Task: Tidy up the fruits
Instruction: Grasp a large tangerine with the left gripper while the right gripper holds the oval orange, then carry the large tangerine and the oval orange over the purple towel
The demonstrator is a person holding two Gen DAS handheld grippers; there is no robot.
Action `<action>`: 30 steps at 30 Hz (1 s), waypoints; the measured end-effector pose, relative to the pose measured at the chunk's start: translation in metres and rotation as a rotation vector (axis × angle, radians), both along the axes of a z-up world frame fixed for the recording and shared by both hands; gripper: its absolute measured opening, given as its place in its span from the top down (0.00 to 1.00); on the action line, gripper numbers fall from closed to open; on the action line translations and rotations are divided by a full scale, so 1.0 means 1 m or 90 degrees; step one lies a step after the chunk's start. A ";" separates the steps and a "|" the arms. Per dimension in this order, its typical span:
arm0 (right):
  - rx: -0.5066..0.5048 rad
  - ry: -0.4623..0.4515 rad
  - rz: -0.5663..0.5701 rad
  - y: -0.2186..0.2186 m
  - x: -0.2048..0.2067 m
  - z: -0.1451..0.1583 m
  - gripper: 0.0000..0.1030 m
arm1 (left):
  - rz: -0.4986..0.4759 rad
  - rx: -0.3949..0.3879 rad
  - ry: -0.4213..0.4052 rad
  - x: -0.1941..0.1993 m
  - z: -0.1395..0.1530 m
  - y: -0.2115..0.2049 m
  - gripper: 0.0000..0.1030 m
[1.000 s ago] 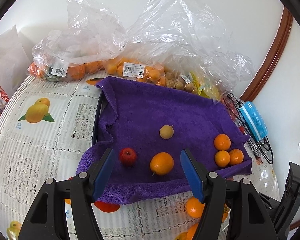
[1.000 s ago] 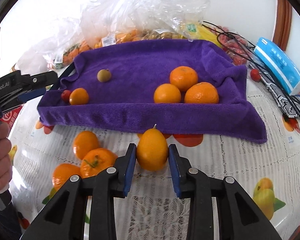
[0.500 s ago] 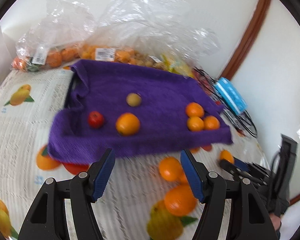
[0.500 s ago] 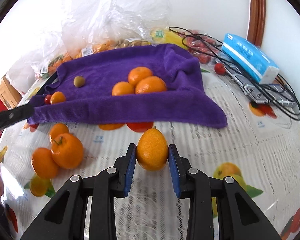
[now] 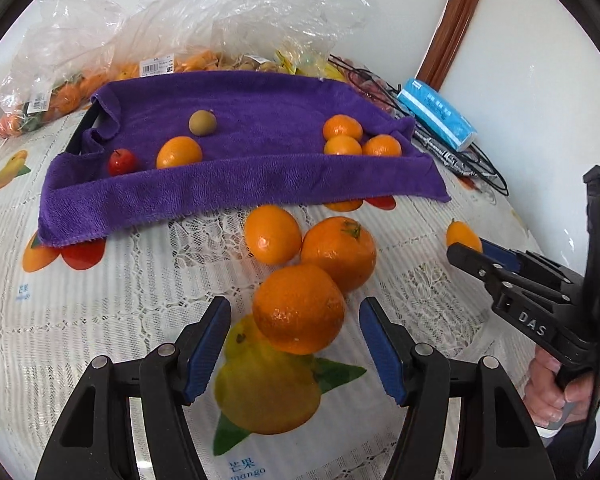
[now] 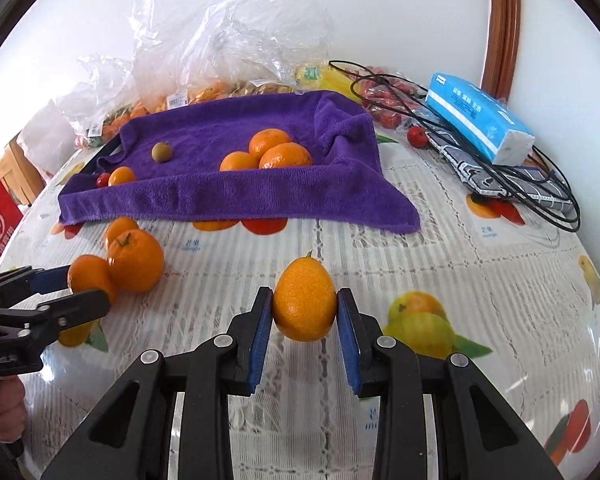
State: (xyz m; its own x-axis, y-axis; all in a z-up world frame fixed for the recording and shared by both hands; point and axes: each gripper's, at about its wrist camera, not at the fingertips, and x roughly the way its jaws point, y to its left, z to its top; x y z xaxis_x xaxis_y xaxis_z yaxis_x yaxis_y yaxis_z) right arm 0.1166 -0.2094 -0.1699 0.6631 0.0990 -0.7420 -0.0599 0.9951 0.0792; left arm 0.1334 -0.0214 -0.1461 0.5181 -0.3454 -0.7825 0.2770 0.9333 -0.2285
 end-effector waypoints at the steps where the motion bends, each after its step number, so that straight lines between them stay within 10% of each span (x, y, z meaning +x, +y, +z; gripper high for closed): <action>1: 0.003 0.000 -0.001 0.000 -0.002 0.000 0.69 | 0.002 0.008 -0.008 0.000 -0.001 -0.002 0.46; 3: 0.010 -0.001 0.000 -0.001 -0.006 0.000 0.69 | 0.001 0.027 -0.016 -0.002 -0.001 -0.006 0.59; 30: 0.035 -0.051 0.020 0.023 -0.006 0.032 0.69 | 0.109 -0.004 -0.042 -0.011 0.034 0.037 0.60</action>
